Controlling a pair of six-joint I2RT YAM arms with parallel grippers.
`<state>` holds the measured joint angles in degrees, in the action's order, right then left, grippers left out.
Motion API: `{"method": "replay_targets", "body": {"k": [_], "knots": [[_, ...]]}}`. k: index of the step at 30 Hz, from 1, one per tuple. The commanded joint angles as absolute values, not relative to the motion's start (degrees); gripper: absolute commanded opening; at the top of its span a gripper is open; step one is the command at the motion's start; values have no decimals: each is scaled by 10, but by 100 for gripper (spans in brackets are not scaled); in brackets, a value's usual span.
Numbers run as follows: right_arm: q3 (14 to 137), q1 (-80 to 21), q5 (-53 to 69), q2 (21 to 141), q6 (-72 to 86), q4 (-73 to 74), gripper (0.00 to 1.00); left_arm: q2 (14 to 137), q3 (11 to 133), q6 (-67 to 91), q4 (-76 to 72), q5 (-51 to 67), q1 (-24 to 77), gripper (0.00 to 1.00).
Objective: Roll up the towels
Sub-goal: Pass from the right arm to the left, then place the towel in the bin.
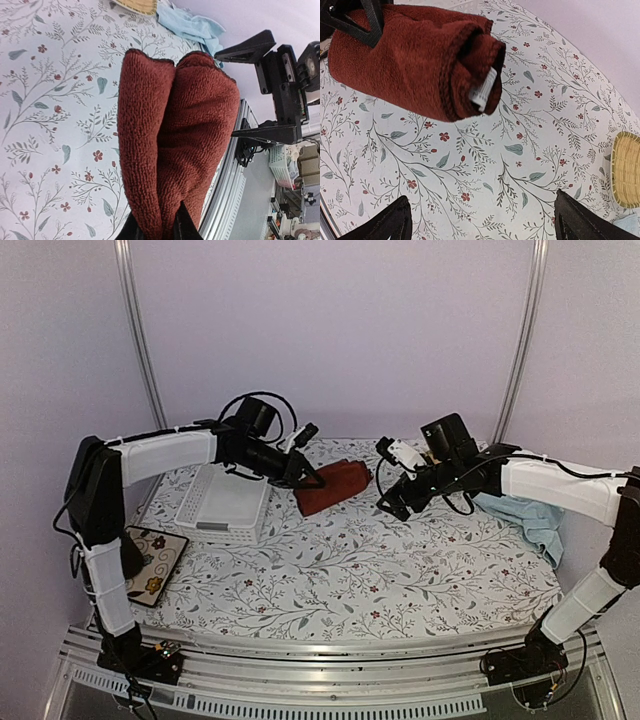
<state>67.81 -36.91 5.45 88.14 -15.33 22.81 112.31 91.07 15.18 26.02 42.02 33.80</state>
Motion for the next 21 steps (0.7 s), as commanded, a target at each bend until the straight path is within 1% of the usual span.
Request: {"method": "replay_targets", "body": {"k": [1,6,12,16,21], "knots": [[702,-356,43,865,-95,202,99,1075,897,200,233,373,317,0],[712,-348,88,878,-75,202,99,1020,828,279,180,352,263,0],[708,-348,111,895,-70,209,99,965,752,323,148,305,201,0],[708,-348,125,906,-69,215,99,957,720,351,112,291,168,0],[709,-348,139,911,-66,218,99,972,673,416,28,309,124,0]]}}
